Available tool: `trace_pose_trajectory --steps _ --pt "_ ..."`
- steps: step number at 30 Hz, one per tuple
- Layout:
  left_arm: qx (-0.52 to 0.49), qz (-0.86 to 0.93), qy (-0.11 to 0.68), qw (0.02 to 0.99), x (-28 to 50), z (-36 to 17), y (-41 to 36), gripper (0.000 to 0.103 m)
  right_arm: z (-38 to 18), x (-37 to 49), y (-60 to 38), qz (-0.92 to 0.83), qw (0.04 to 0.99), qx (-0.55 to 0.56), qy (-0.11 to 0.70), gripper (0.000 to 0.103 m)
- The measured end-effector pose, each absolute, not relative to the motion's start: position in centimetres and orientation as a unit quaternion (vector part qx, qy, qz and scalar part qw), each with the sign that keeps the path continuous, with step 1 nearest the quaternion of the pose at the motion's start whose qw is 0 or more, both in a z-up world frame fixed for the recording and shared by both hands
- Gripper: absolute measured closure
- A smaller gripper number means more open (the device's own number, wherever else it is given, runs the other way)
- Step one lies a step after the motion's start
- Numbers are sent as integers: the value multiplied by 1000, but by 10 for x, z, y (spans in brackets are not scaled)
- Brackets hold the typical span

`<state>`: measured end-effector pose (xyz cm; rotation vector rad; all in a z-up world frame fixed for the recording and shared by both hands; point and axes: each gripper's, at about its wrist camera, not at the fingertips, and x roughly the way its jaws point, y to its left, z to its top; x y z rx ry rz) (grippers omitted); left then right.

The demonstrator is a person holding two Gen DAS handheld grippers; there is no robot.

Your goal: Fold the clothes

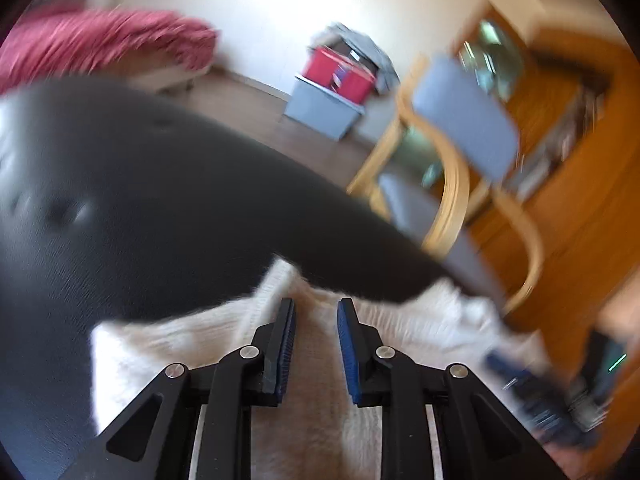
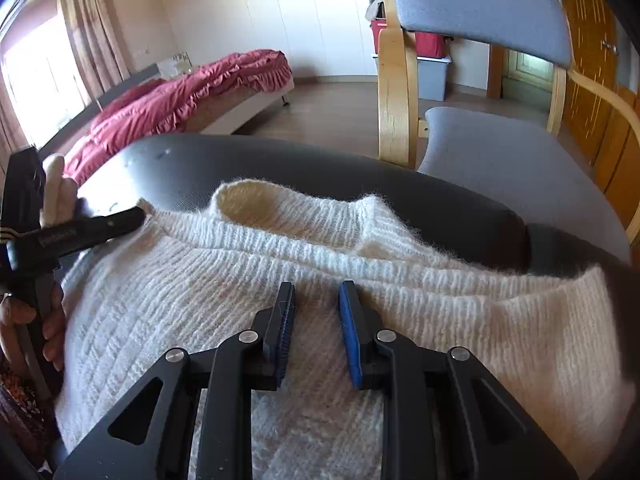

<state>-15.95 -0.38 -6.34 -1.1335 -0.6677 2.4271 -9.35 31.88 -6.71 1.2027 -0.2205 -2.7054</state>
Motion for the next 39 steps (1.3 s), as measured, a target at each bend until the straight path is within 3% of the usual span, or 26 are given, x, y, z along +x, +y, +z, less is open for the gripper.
trace_pose_trajectory --steps 3,6,9,12,16,22,24,28,34,36,38,39 --pt "-390 870 -242 182 -136 -55 -14 82 -65 -92 325 -907 90 403 -81 79" --pt "-408 874 -145 221 -121 -53 21 82 -64 -95 325 -907 92 403 -81 78" --pt "-407 894 -38 181 -122 -57 51 81 -65 -103 327 -907 95 402 -83 77" --pt "-411 898 -45 149 -140 -63 44 82 -66 -104 329 -907 96 401 -87 77" --pt "-416 889 -114 152 -153 -70 19 89 -66 -106 332 -905 102 401 -98 77" --pt "-400 884 -190 151 -132 -53 -2 88 -58 -96 339 -911 97 388 -98 77" --pt "-373 898 -174 159 -120 -38 11 83 -51 -89 342 -917 89 378 -91 77" --pt "-356 916 -51 178 -115 -33 63 82 -38 -74 347 -928 73 358 -77 76" --pt "-397 896 -70 189 -131 -64 67 81 -38 -57 381 -930 5 358 -83 76" --pt "-400 890 -89 199 -134 -70 64 81 -52 -57 415 -916 -18 376 -138 76" --pt "-399 888 -103 205 -134 -72 60 81 -64 -56 450 -899 -27 386 -207 88" --pt "-399 888 -105 206 -133 -73 59 81 -66 -54 461 -895 -27 380 -232 99"
